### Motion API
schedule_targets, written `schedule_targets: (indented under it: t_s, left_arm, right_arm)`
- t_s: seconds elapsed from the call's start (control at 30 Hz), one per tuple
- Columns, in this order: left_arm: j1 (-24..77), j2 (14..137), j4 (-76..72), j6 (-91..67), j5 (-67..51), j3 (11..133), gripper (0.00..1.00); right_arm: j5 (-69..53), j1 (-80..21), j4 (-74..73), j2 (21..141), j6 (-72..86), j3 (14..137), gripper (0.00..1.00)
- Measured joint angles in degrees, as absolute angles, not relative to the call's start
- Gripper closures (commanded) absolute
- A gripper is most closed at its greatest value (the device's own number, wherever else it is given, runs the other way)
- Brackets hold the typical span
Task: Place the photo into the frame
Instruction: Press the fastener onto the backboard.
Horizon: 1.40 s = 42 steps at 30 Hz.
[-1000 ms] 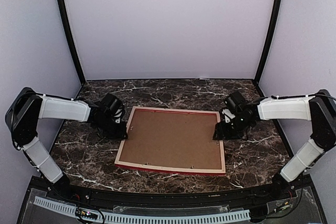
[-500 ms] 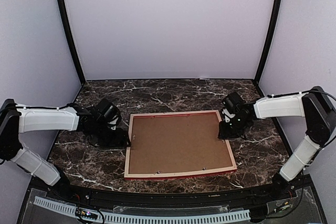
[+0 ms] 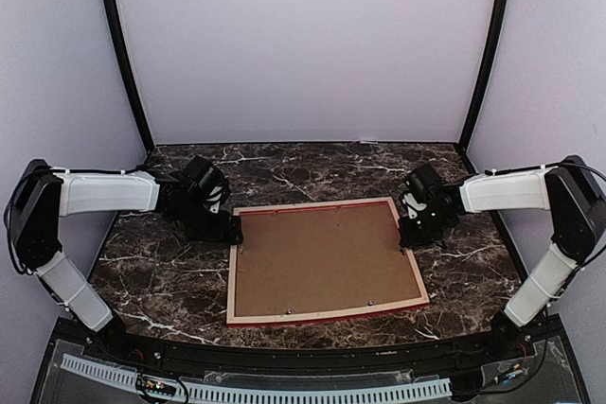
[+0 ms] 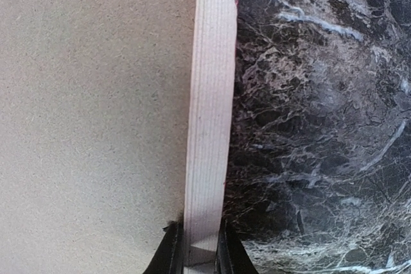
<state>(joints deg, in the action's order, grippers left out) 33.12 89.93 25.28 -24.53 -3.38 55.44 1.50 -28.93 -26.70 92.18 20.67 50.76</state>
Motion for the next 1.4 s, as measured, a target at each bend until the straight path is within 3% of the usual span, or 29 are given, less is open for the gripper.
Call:
schedule_targets:
  t_s: [0.33,0.67,1.13,1.4]
  left_arm:
    - [31.1,97.4,25.1,-19.9,-5.5,60.6,0.1]
    - [31.4,100.8,25.5,-18.5,-7.9,62.3,0.18]
    - [32.8,100.5,25.9,-18.1,-8.4,59.7,0.46]
    - [32.9,100.0,26.2,-17.6,-8.8,59.1,0.56]
  right_arm:
    - [0.9,-28.8,-26.0,92.1,20.1,50.5,0.98]
    - [0.3,-28.8,-25.3,92.1,19.7,50.2,0.98]
    - [-0.2,-28.8,-24.9,92.2,19.4,50.2,0.99]
    - [-0.3,-28.8,-24.7,92.4,19.1,50.2,0.99]
